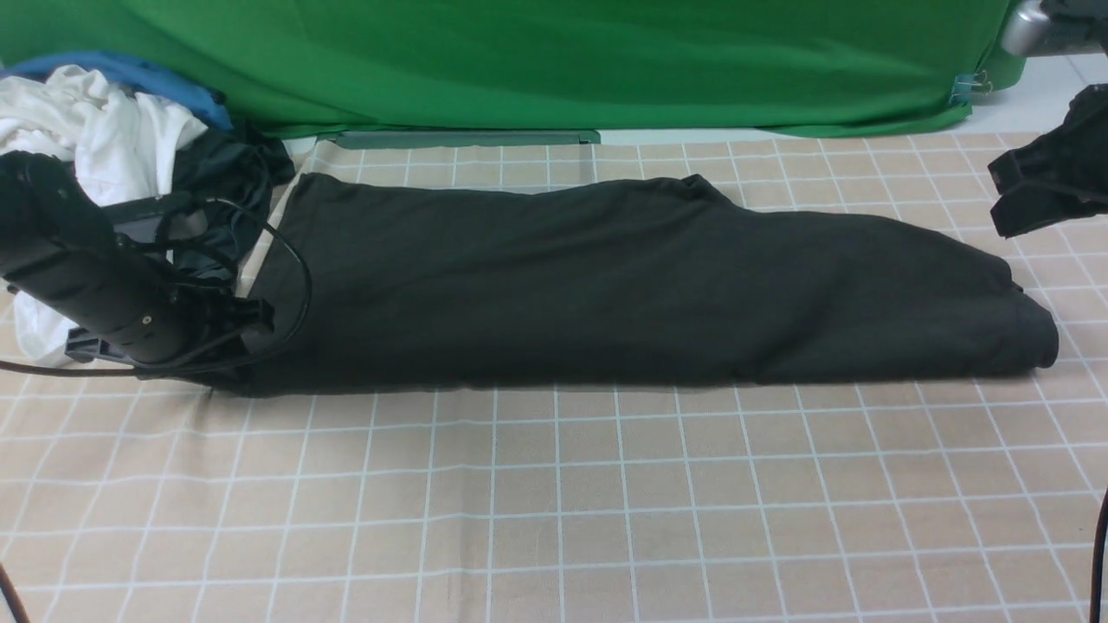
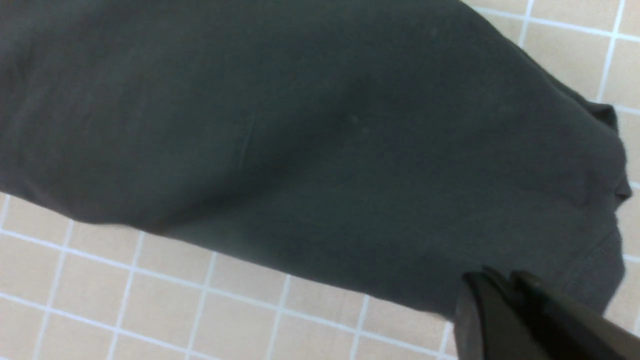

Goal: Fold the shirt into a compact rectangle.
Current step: 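Pull the folded dark garment lengthwise by its ends to straighten it flat on the table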

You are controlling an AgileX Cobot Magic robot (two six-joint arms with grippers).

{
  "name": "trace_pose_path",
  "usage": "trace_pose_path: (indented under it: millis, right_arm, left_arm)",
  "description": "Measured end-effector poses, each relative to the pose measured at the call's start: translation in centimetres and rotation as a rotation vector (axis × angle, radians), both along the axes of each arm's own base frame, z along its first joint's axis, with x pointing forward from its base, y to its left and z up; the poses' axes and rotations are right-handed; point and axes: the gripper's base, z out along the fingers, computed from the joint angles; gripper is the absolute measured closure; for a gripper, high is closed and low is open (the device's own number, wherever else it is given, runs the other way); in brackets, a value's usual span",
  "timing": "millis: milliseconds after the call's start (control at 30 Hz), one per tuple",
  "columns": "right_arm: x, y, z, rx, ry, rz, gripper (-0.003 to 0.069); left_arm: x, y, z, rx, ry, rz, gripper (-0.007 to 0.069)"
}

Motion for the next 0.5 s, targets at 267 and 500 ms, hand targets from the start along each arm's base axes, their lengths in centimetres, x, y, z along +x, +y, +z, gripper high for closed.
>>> trace_pose_path:
  millis: [267, 500]
  right_arm:
    - [-0.7, -1.0, -0.5, -0.096, 0.091, -0.045, 0.0439]
    - [0.2, -1.7, -3.1, -0.073, 0.184, -0.111, 0.0166]
  left_arm:
    - [-1.2, -0.2, 4.4, 0.017, -0.078, -0.022, 0.0607]
    - [-2.4, -0.3, 6.6, 0.024, -0.081, -0.042, 0.0607]
